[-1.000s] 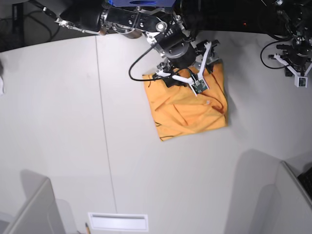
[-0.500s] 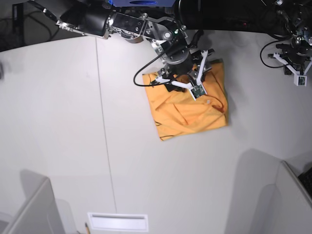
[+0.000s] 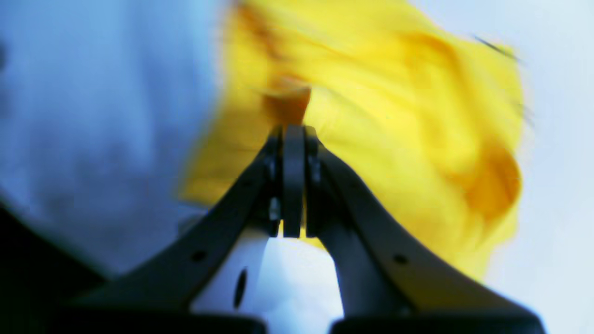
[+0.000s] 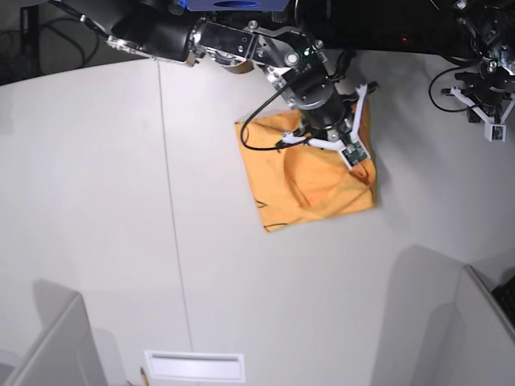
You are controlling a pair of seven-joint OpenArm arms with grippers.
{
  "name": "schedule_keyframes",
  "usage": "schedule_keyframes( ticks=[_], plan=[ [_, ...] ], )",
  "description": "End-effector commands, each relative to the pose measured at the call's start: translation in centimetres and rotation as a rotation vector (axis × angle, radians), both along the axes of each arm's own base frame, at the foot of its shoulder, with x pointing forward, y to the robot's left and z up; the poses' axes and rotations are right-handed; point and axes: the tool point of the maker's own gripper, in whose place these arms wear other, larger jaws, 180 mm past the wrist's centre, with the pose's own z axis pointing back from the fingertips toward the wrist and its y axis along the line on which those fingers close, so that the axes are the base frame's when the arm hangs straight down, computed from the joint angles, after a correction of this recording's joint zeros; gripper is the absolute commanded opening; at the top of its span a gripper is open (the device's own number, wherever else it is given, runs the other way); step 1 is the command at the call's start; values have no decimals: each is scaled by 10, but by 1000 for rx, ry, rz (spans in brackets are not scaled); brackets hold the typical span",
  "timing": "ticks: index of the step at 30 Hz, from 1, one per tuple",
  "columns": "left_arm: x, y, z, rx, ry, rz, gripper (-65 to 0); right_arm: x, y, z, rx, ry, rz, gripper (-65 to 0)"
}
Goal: Fold the T-shirt properly
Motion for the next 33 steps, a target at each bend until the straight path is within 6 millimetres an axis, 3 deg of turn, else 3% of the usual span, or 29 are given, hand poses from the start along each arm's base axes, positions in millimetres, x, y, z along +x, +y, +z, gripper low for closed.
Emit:
schedule_keyframes(
  ticks=[1, 9, 13, 16, 17, 20, 21, 22, 28, 33],
  plan=[
    [9, 6, 14, 27, -41, -15, -650, 8, 12, 24, 57, -59, 2, -650],
    [14, 6, 16, 27, -51, -16, -650, -4, 40, 40, 82, -84, 119, -650],
    [18, 9, 19, 38, -54, -23, -650, -26, 50, 15, 6, -72, 212, -650],
    [18, 9, 20, 38, -55, -23, -650, -33, 56, 9, 0, -94, 241, -650],
    [18, 9, 20, 38, -55, -23, -650, -33, 56, 10, 5, -97, 243, -599],
    [18, 9, 20, 38, -55, -23, -650, -35, 60, 22, 44, -105, 249, -344],
    [18, 9, 20, 38, -55, -23, -650, -34, 60, 27, 58, -111, 246, -297],
    [18, 9, 20, 38, -55, -23, -650, -32, 59, 32, 69, -121, 243, -273],
    [15, 11, 20, 41, -50, -18, -650, 16, 39, 46, 89, -139, 110, -302],
    [14, 11, 19, 41, -47, -18, -650, 38, 27, 15, -6, -116, 63, -302]
  ],
)
